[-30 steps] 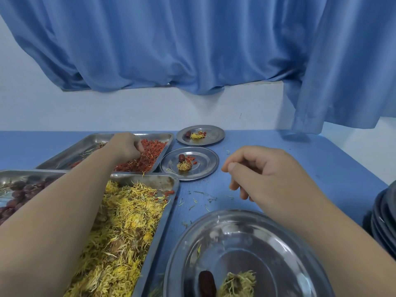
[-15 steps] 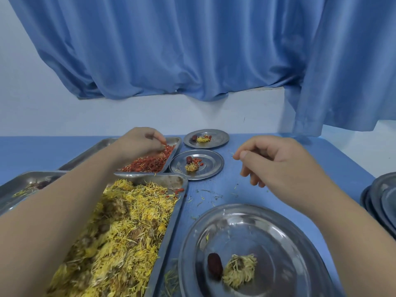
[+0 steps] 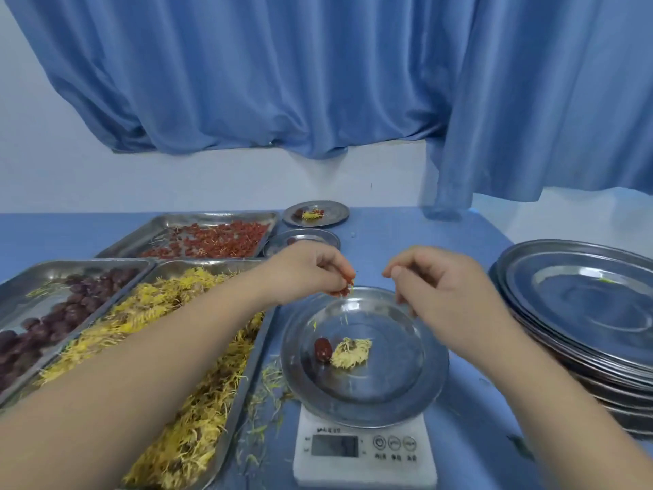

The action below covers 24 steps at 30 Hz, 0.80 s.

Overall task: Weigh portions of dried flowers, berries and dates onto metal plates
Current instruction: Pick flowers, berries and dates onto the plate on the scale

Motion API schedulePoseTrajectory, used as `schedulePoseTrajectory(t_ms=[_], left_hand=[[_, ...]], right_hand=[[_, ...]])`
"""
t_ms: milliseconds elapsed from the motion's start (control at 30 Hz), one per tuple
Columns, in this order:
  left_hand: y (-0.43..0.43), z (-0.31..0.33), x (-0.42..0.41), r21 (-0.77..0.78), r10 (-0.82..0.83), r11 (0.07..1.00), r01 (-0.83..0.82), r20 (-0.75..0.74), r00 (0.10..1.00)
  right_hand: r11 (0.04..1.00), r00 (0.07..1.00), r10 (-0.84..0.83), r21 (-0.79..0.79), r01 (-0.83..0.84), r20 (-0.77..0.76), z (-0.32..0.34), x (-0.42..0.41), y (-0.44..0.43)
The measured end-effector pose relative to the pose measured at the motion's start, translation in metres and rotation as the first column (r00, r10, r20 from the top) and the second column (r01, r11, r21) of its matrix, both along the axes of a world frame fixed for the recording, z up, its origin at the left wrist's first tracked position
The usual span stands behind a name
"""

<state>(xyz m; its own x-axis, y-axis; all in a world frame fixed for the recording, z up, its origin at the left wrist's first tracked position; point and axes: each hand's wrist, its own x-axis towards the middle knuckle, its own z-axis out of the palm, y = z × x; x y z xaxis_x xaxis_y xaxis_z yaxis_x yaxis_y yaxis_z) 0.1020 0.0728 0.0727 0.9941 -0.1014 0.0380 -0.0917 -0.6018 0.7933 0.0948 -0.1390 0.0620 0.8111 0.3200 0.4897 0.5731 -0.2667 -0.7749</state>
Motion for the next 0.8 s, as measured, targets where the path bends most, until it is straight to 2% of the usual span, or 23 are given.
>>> schedulePoseTrajectory(t_ms=[167, 267, 567, 800], left_hand=[[-0.014, -0.004, -0.004, 0.165, -0.026, 0.986, 0.028, -0.014, 1.000], [-0.017, -0.006, -0.006, 0.204, 0.017, 0.979, -0.020, 0.018, 1.000], [-0.016, -0.018, -0.010, 0.188, 0.100, 0.976, -0.108, 0.048, 0.994], [-0.010, -0.026, -0.018, -0.039, 0.191, 0.981, -0.189, 0.059, 0.980]], right_hand=[[0.974, 0.941, -0.219, 0.010, 0.224, 0.259, -0.046, -0.021, -0.023], [0.960, 0.910, -0.262, -0.009, 0.280, 0.322, -0.061, -0.023, -0.030], [0.956, 0.922, -0.275, -0.027, 0.293, 0.274, -0.068, -0.016, -0.038], [0.957, 0.925, -0.261, -0.051, 0.286, 0.275, -0.071, -0.011, -0.040]])
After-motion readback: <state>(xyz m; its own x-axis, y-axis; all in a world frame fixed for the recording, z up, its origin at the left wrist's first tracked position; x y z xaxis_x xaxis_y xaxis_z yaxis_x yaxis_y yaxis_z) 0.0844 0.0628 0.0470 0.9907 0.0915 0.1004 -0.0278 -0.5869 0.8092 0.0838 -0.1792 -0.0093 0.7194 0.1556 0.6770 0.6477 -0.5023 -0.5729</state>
